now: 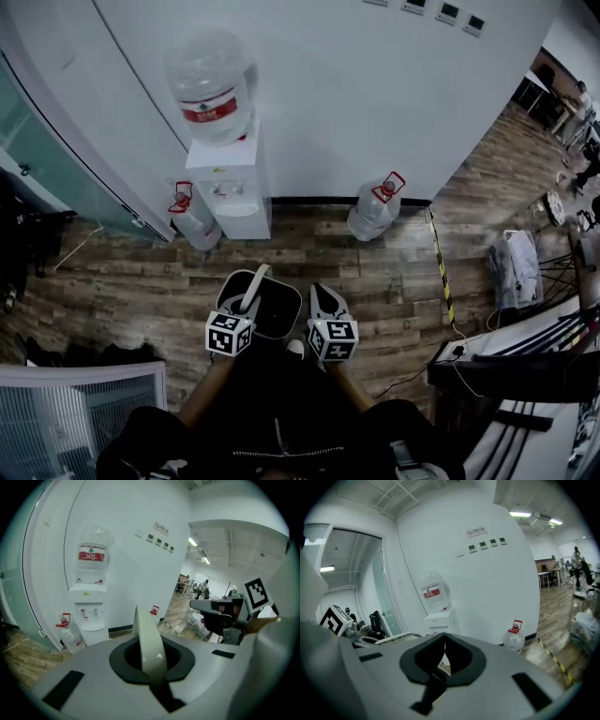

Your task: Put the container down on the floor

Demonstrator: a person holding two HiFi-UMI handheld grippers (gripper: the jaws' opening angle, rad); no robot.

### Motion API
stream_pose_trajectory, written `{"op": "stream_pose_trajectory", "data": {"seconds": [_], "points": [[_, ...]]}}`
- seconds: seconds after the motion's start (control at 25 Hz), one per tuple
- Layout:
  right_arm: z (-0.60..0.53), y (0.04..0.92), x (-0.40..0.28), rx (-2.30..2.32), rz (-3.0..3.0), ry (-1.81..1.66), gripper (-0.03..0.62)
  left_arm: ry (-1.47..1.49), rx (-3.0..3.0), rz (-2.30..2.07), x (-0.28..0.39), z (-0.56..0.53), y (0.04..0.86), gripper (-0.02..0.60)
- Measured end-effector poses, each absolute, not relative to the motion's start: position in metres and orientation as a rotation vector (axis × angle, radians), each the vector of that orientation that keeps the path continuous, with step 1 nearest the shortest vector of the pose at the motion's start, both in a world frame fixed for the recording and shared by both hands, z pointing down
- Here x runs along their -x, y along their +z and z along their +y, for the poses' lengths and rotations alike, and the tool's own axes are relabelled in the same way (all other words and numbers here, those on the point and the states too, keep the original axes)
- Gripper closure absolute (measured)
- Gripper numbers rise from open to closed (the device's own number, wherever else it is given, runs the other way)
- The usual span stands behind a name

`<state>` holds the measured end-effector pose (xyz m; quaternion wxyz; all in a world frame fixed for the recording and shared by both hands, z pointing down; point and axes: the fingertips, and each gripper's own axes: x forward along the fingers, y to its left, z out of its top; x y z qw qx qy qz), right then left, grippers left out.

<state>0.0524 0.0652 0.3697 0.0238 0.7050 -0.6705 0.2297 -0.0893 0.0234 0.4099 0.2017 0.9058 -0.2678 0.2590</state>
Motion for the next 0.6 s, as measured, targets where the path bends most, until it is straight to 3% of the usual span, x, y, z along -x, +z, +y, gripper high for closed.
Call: {"op": "stream_pose_trajectory", "data": {"seconds": [0.6], "points": [[0.059,0.383,-0.1,-2.248,-1.965,0.724,0.583,0.682,-2.539,-0.668,0.038,-0.013,0.419,0.569]]}}
